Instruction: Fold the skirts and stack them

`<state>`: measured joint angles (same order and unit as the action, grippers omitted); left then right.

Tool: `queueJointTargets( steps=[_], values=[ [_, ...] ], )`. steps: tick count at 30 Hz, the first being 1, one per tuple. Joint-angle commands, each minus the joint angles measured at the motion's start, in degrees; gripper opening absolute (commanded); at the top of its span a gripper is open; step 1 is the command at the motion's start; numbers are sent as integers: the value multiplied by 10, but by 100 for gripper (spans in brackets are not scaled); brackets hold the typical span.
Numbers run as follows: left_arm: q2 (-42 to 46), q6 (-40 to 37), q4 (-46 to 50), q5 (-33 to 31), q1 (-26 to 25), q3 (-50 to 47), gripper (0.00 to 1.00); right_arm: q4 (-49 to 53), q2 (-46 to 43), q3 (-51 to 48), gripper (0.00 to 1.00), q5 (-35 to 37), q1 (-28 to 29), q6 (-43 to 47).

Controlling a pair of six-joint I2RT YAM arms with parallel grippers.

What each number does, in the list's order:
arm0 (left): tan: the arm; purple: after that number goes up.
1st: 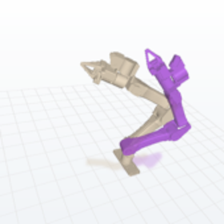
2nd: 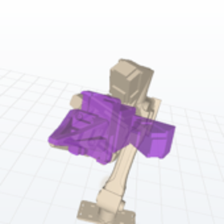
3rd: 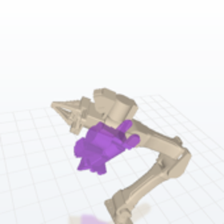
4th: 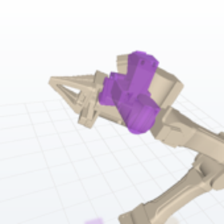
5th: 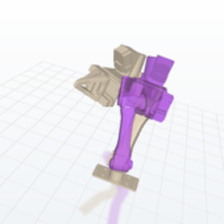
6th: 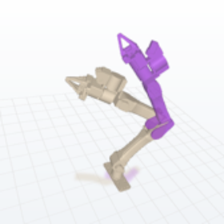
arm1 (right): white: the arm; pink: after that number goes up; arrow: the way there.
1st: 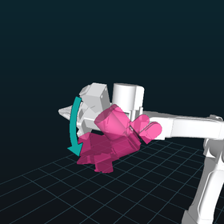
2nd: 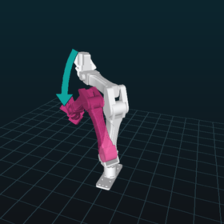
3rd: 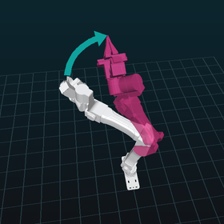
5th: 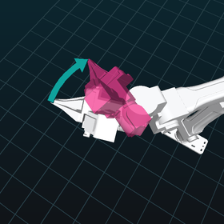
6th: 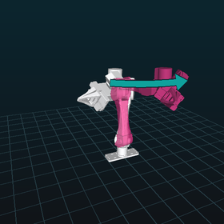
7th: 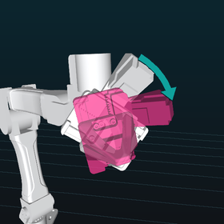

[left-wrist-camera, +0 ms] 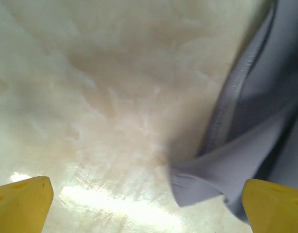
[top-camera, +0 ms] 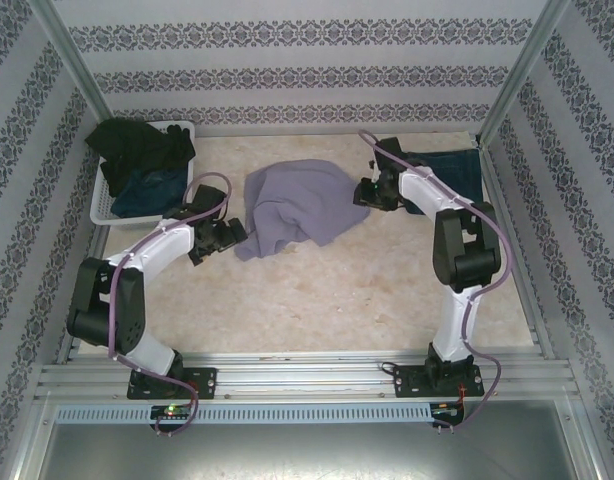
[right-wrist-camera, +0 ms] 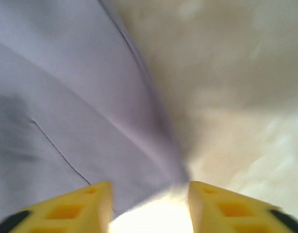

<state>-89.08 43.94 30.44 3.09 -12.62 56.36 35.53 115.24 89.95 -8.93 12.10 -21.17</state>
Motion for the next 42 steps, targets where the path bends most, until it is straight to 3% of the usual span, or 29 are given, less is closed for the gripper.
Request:
queueJointTargets(
  steps=[1, 2, 5, 9, 11, 15, 17, 19, 22, 26, 32, 35, 42],
  values=[
    [-2, 66, -36, 36, 5, -22, 96, 28, -44, -6, 74, 49, 12, 17],
    [-5, 86, -51, 61, 5, -29, 94, -2, -75, -34, 96, 39, 14, 1],
    [-13, 147, -99, 115, 0, -45, 90, -63, -159, -116, 98, 37, 20, -50],
    [-14, 174, -185, 119, 0, -67, 88, -118, -239, -206, 98, 29, 21, -88],
    [-14, 112, -228, 124, 3, -68, 88, -116, -261, -228, 98, 32, 21, -89],
    [17, -65, -221, 120, 5, -84, 87, -101, -282, -241, 98, 39, 17, -65],
    [49, -129, -189, 100, 6, -98, 73, -96, -287, -240, 98, 36, 16, -46],
    [64, -143, -144, 84, 10, -99, 68, -98, -288, -235, 98, 7, 16, -25],
    [58, -101, -120, 78, 18, -106, 74, -115, -271, -225, 98, -78, 30, -15],
    [46, -28, -172, 110, 32, -120, 73, -164, -230, -237, 97, -93, 97, -29],
    [0, 72, -192, 139, 45, -108, 62, -106, -127, -169, 75, 70, 189, 82],
    [-17, 120, -238, 156, 45, -118, 61, -105, -77, -136, 74, 160, 205, 112],
    [-64, 194, -284, 183, 37, -105, 60, -90, 12, -61, 72, 204, 208, 144]
  ],
)
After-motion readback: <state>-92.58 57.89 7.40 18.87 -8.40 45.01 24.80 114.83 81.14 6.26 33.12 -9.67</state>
